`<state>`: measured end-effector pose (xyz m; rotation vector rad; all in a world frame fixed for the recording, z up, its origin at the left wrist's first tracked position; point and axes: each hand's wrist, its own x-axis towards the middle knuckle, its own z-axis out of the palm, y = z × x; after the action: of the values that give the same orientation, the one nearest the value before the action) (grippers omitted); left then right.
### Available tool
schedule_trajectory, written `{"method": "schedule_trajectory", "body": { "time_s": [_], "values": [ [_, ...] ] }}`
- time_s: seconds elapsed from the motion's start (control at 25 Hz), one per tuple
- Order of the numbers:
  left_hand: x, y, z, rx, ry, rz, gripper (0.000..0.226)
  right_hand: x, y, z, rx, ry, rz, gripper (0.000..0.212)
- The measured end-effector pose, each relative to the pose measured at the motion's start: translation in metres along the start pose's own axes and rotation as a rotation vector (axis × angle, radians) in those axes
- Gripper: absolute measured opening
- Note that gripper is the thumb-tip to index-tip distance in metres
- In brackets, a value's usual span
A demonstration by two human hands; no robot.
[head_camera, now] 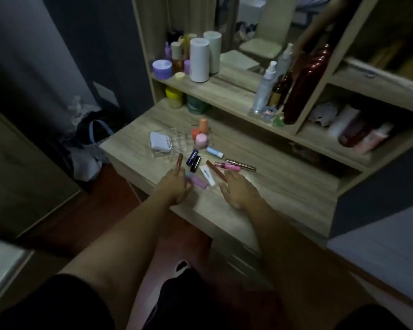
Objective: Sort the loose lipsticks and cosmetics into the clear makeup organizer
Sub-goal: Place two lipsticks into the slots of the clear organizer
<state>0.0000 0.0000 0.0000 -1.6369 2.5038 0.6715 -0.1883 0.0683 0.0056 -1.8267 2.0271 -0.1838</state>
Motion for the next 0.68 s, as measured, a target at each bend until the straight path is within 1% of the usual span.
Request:
{"method": "schedule_trajectory", "body": {
  "time_s": [0.12,0.2,0.28,0.36,0.44,0.52,0.68],
  "values": [
    [0.025,-0.024,0.001,-0.083,0.046,-0.032,0.059,0.038,-0.005,0.012,0.035,-0.024,0.027,0.054],
    [0.045,-0.036,0.004,-0.119,0.07,-0.048,0.048,0.06,-0.004,0.019,0.025,-0.018,0.061,0.054],
    [0.063,-0.042,0.004,-0.158,0.102,-0.085,0.037,0.078,-0.003,0.025,0.032,0.034,0.093,0.047],
    [0.082,-0.047,0.004,-0.232,0.146,-0.165,0.031,0.093,0.0,0.031,0.051,0.064,0.157,0.038],
    [0.096,-0.051,0.008,-0.313,0.172,-0.249,0.028,0.103,0.004,0.038,0.097,0.072,0.219,0.034],
    [0.104,-0.055,0.011,-0.365,0.17,-0.307,0.028,0.107,0.006,0.044,0.109,0.066,0.235,0.032],
    [0.112,-0.056,0.014,-0.388,0.159,-0.352,0.032,0.11,0.009,0.05,0.117,0.055,0.26,0.029]
  ]
}}
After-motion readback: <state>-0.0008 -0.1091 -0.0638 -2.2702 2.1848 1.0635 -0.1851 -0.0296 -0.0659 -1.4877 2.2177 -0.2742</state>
